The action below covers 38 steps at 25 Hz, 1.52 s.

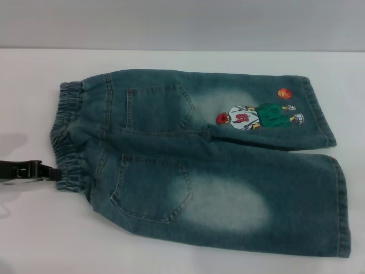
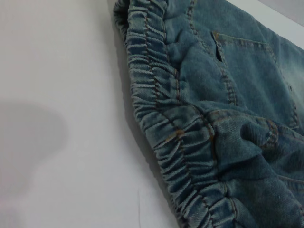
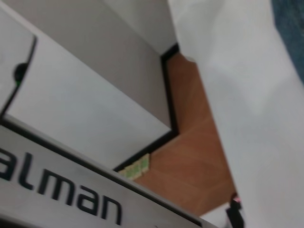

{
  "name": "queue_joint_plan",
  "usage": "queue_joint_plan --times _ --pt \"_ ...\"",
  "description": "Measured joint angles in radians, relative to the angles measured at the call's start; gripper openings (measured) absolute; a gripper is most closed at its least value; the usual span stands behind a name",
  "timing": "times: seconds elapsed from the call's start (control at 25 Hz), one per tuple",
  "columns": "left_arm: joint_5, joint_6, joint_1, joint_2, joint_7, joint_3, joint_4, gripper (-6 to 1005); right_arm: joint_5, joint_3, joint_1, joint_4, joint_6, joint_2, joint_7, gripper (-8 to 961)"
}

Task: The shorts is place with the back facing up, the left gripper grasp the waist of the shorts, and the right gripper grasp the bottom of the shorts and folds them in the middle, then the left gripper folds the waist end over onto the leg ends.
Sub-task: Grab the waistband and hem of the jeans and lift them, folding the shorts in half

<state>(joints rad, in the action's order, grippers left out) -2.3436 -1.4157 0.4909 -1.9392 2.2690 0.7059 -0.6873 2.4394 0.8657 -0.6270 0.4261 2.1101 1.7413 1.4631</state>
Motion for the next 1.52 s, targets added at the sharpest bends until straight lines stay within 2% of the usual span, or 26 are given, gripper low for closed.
queue_joint_plan --times 0.64,1.2,1.52 --pt "0.0 0.009 0.002 -0.014 0.003 0.0 0.002 16 0.119 -0.057 -0.015 0.05 -0.16 -0.002 0.099 548" --pt "0.001 0.011 0.004 -0.013 0.004 0.0 0.003 16 0.139 -0.046 -0.019 0.09 -0.232 0.035 0.142 547" --pt "0.001 0.011 0.007 -0.013 0.004 0.0 0.007 16 0.157 -0.043 -0.021 0.091 -0.265 0.044 0.159 547"
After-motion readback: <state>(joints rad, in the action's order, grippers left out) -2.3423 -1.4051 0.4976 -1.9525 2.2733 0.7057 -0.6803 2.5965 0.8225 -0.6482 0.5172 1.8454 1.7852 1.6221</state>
